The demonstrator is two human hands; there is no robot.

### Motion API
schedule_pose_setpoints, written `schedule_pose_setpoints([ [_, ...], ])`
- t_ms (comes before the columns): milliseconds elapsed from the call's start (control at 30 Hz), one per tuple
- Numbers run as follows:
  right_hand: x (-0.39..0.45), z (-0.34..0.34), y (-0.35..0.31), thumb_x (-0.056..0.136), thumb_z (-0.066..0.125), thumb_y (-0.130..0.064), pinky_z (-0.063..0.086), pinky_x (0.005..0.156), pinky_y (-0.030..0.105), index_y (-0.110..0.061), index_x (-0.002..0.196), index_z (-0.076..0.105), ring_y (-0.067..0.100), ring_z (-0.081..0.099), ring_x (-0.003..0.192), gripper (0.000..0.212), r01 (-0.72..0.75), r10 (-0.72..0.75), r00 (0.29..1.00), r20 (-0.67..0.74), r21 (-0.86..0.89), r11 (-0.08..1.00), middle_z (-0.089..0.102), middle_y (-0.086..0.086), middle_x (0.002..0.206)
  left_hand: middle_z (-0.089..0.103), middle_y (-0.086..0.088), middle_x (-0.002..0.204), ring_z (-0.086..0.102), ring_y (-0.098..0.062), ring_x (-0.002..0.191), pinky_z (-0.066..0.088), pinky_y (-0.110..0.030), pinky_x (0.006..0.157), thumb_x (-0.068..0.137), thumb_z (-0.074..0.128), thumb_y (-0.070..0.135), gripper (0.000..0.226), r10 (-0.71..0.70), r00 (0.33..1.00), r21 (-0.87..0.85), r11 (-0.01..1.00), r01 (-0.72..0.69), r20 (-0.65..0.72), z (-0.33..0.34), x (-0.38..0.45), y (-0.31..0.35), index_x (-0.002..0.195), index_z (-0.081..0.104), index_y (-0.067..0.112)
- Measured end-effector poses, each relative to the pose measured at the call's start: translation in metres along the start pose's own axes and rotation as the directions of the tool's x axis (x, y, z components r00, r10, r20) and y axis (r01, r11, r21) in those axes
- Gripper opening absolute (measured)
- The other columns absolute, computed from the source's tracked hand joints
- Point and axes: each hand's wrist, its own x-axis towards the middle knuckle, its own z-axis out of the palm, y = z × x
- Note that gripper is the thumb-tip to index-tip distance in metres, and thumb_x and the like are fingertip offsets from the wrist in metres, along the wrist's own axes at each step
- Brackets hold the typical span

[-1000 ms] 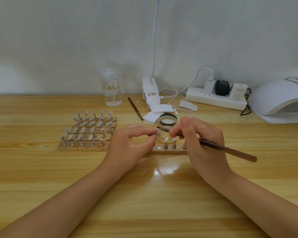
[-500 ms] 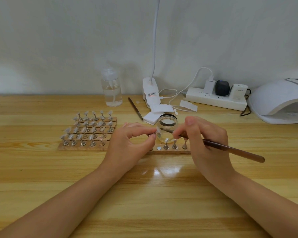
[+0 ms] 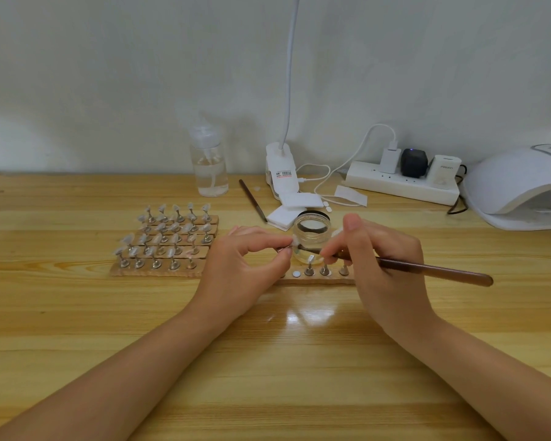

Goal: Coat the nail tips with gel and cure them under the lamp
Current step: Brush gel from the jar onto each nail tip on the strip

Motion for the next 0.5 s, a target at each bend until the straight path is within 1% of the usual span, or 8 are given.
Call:
schedule_pose_setpoints([
  [133, -0.0039, -0.0030, -0.0005, 0.089, 0.040, -0.030, 0.040, 0.055, 0.009, -0.011, 0.056, 0.063, 0.001, 0.057, 0.051, 0.045, -0.035, 0.036, 0.999, -0.020, 0.050, 0.998, 0.060, -0.005, 0.052, 0.063, 0.027, 0.064, 0.058, 0.008, 0.080, 0.038, -0.049, 0.099, 0.075, 0.070, 0.005, 0.030, 0.004, 1.000, 0.000, 1.000, -0.004, 0.019, -0.0007, 0.0002, -0.0005, 0.077, 0.067, 0.035],
  [200, -0.0027, -0.0028, -0.0020, 0.090, 0.038, -0.030, 0.041, 0.056, 0.009, -0.016, 0.059, 0.063, 0.000, 0.057, 0.053, 0.042, -0.023, 0.025, 0.999, -0.041, 0.057, 0.998, 0.060, -0.006, 0.054, 0.063, 0.027, 0.064, 0.058, 0.007, 0.079, 0.041, -0.042, 0.097, 0.074, 0.070, 0.005, 0.031, 0.015, 1.000, 0.003, 1.000, -0.016, 0.027, -0.0009, 0.0003, -0.0019, 0.077, 0.067, 0.035],
  [267, -0.0003, -0.0017, -0.0035, 0.090, 0.037, -0.031, 0.041, 0.059, 0.008, -0.021, 0.063, 0.062, -0.002, 0.058, 0.057, 0.038, -0.033, 0.035, 0.998, -0.052, 0.050, 0.998, 0.061, -0.009, 0.059, 0.063, 0.027, 0.063, 0.058, 0.007, 0.078, 0.042, -0.031, 0.091, 0.074, 0.070, 0.005, 0.031, 0.030, 0.999, 0.009, 1.000, -0.030, 0.036, -0.0008, 0.0005, -0.0028, 0.077, 0.067, 0.036],
  [333, 0.0012, -0.0006, -0.0038, 0.090, 0.037, -0.033, 0.041, 0.062, 0.007, -0.022, 0.065, 0.063, -0.003, 0.059, 0.061, 0.038, -0.056, 0.057, 0.997, -0.048, 0.034, 0.998, 0.062, -0.012, 0.062, 0.063, 0.027, 0.064, 0.058, 0.007, 0.078, 0.042, -0.025, 0.087, 0.075, 0.070, 0.005, 0.032, 0.043, 0.998, 0.011, 0.999, -0.043, 0.047, -0.0008, 0.0007, -0.0036, 0.077, 0.066, 0.036],
  [433, 0.0017, 0.0005, -0.0036, 0.089, 0.037, -0.037, 0.040, 0.062, 0.007, -0.021, 0.065, 0.064, -0.003, 0.059, 0.062, 0.040, -0.095, 0.096, 0.995, -0.039, 0.023, 0.995, 0.062, -0.013, 0.062, 0.063, 0.028, 0.065, 0.058, 0.006, 0.077, 0.042, -0.022, 0.085, 0.075, 0.070, 0.005, 0.034, 0.056, 0.997, 0.016, 0.998, -0.057, 0.051, -0.0008, 0.0008, -0.0049, 0.077, 0.065, 0.038],
  [500, 0.0016, 0.0013, -0.0037, 0.088, 0.038, -0.039, 0.040, 0.060, 0.007, -0.021, 0.063, 0.064, -0.002, 0.059, 0.060, 0.041, -0.118, 0.120, 0.992, -0.035, 0.048, 0.992, 0.062, -0.013, 0.060, 0.063, 0.028, 0.065, 0.058, 0.007, 0.077, 0.043, -0.021, 0.085, 0.075, 0.070, 0.004, 0.034, 0.060, 0.997, 0.014, 0.998, -0.061, 0.053, -0.0011, 0.0007, -0.0053, 0.077, 0.065, 0.038],
])
